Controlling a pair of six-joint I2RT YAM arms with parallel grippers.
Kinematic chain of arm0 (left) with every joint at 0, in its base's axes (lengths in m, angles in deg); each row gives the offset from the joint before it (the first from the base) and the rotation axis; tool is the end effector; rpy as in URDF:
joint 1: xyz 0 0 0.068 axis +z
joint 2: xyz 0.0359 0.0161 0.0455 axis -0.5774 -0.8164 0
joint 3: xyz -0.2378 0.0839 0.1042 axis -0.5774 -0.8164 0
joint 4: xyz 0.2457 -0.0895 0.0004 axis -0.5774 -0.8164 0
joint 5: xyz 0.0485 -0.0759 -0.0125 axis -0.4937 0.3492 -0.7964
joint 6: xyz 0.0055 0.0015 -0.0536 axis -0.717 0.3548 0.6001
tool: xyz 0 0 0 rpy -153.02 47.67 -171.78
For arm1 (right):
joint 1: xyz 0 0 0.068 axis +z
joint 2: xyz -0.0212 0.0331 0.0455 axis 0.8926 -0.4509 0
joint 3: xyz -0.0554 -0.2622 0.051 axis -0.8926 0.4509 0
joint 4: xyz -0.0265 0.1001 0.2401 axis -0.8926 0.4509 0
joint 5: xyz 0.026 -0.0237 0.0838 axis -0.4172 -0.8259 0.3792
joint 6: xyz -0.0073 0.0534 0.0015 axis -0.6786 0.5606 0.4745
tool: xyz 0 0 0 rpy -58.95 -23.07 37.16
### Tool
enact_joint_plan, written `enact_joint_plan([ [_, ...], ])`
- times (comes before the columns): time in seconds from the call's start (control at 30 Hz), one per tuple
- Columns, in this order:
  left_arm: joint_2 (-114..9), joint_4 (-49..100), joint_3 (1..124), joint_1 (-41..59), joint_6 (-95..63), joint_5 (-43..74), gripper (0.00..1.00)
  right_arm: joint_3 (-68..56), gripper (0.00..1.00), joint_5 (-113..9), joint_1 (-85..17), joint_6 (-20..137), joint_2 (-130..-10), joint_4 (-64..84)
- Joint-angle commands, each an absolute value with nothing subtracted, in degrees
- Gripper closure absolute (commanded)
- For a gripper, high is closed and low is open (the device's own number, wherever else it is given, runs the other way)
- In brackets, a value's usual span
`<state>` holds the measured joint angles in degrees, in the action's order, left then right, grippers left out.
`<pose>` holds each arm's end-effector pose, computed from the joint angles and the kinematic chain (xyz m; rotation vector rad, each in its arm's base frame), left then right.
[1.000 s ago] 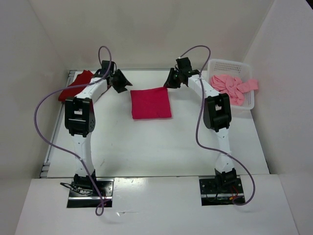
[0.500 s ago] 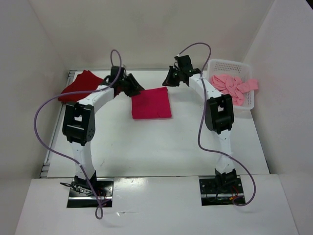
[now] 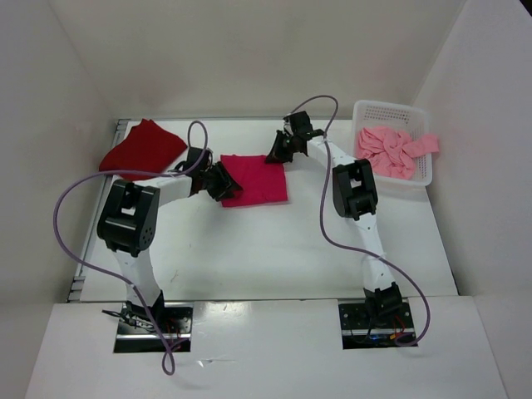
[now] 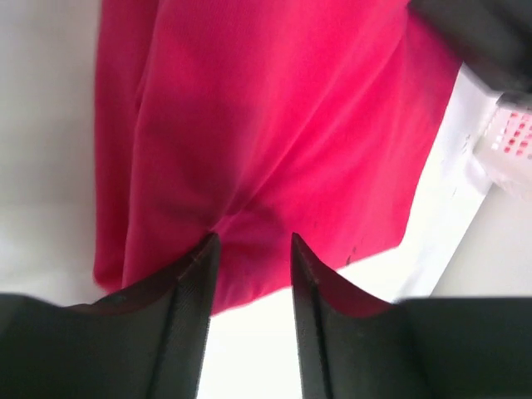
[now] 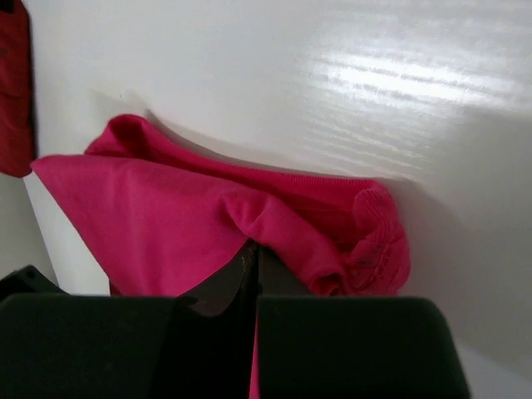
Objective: Fold and stack the t-shirts
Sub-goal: Smooth out wrinkles on the folded tshirt, then put the neatly folded tshirt into the corner of the board with the left arm
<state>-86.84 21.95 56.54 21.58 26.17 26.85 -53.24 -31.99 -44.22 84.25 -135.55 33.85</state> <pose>0.3896 -0.1074 0.1578 -0.7010 2.4283 -0.9374 0.5233 0.1972 0.1349 0.0628 2.5288 0.9622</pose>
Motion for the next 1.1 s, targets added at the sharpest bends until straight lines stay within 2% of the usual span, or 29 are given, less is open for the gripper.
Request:
enact_joint_plan([
  [0.0, -82.06, 24.59, 53.11, 21.56, 26.21, 26.57, 0.49, -58.38, 1.0, -34.09, -44.74, 83.78, -136.08, 33.7],
  [0.03, -80.14, 24.59, 53.1, 21.56, 26.21, 26.05, 0.41, -58.38, 1.0, -34.1, -44.74, 83.77, -136.6, 34.22],
  [0.1, -77.76, 24.59, 52.57, 21.56, 26.21, 26.04, 0.34, -60.22, 1.0, -33.14, -44.74, 83.77, -136.61, 34.75],
  [0.13, -75.31, 24.07, 52.57, 22.17, 25.6, 25.43, 0.26, -60.93, 1.0, -33.13, -44.74, 83.77, -136.61, 34.76],
  [0.2, -73.27, 22.14, 52.57, 23.31, 24.02, 22.98, 0.21, -61.46, 0.96, -32.61, -44.74, 83.77, -135.29, 35.37],
  [0.27, -71.95, 20.99, 52.57, 25.16, 23.05, 22.27, 0.15, -62.25, 0.86, -32.61, -44.22, 83.16, -132.84, 36.86],
  [0.4, -75.7, 19.4, 53.72, 25.78, 18.92, 17.79, 0.12, -57.52, 0.68, -32.61, -44.22, 81.93, -125.2, 36.87],
  [0.57, -83.8, 19.4, 57.84, 25.78, 15.58, 17.78, 0.1, -41.01, 0.63, -34.44, -44.22, 80.7, -111.23, 31.34],
  [0.7, -88.72, 21.51, 59.77, 25.78, 15.05, 19.09, 0.2, -27.14, 0.63, -34.98, -44.74, 80.7, -98.24, 28.61],
  [0.87, -94.34, 24.75, 61.1, 25.78, 15.04, 21.11, 0.3, -16.21, 0.63, -34.98, -45.89, 81.83, -87.49, 26.24],
  [1.03, -98.31, 30.19, 61.63, 22.62, 17.67, 25.24, 0.52, -7.24, 0.62, -34.98, -47.55, 82.89, -77.39, 26.23],
  [1.07, -98.92, 30.74, 61.63, 21.92, 18.99, 25.25, 0.6, -5.14, 0.62, -34.98, -47.56, 82.89, -76.32, 26.23],
])
